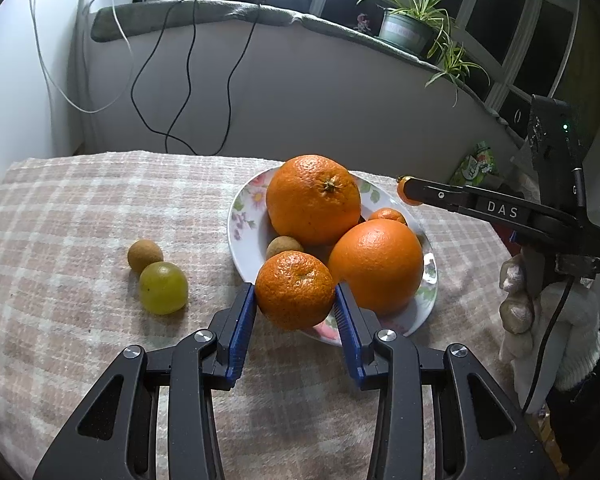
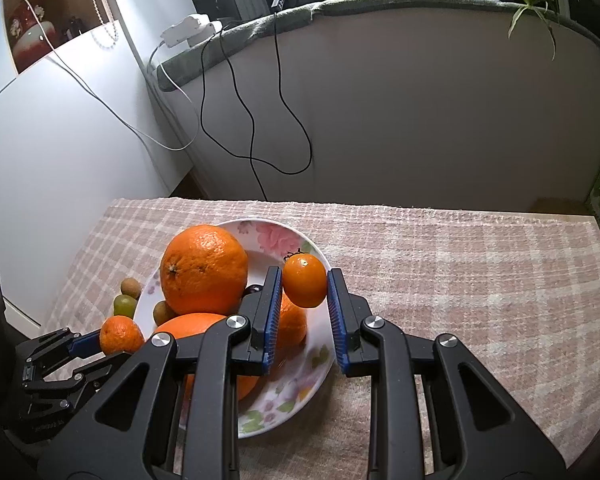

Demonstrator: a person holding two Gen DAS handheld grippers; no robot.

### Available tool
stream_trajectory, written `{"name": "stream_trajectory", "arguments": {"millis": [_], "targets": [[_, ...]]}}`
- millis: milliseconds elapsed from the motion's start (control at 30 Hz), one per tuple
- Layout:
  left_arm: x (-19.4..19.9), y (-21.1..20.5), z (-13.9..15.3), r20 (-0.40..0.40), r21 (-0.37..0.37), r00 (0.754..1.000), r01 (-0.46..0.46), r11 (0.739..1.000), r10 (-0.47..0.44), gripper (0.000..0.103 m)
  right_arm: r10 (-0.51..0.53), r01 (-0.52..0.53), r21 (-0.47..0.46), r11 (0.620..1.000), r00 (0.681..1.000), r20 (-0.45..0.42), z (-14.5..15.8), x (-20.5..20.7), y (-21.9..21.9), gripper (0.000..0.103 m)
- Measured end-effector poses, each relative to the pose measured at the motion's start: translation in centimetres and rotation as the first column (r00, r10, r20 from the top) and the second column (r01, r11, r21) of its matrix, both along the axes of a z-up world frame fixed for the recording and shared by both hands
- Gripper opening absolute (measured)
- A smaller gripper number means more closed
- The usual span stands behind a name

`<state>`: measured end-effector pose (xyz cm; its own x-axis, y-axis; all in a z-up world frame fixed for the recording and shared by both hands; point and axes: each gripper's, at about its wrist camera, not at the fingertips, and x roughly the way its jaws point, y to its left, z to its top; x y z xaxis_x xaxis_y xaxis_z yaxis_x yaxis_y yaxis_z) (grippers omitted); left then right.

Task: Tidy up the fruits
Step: 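Carry the small orange tomato with the right gripper over the plate, then open the right gripper to drop the tomato into the plate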

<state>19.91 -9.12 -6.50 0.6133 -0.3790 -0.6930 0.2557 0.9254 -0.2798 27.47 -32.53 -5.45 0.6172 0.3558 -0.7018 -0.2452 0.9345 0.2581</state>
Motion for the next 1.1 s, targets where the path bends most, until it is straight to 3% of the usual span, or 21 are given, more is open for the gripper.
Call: {"name": "stream_trajectory", "arguments": {"millis": [567,667,733,800,967,1100], "targets": [[0.34,-0.62,-0.10,-0.002,0.006,1.000,0.013,1.000,-0.013,0.039,0.008,-0.008,0.005,1.000,1.000,-0.008,-0.40,0.25,-0.02,0.024],[0.26,-0.60,0.06,0.000,0.004,1.000,0.012,1.000,-0.012,0.049,0.012,-0.012,0.003,1.000,1.000,-0.013,-0.46,0.26,0.16,0.024],[0.22,-0.63,0.16,0.004,0.003,1.000,0.010,1.000,-0.010,0.051,0.013,-0.013,0.002,1.000,1.000,-0.014,-0.43,0.25,0.20,0.032],[0.20,-0.55,0.17,0.003,0.002,1.000,0.008,1.000,-0.008,0.051,0.008,-0.008,0.002,1.000,1.000,-0.005,-0.27,0.12,0.20,0.054],[0.17,-0.44,0.05,-0.002,0.001,1.000,0.006,1.000,-0.006,0.051,0.004,-0.004,0.011,1.000,1.000,0.005,0.11,-0.20,0.17,0.058],[0.07,-0.46,0.09,-0.001,0.000,1.000,0.007,1.000,-0.007,0.051,-0.004,0.004,0.014,1.000,1.000,0.009,0.17,-0.27,0.08,0.071]]}}
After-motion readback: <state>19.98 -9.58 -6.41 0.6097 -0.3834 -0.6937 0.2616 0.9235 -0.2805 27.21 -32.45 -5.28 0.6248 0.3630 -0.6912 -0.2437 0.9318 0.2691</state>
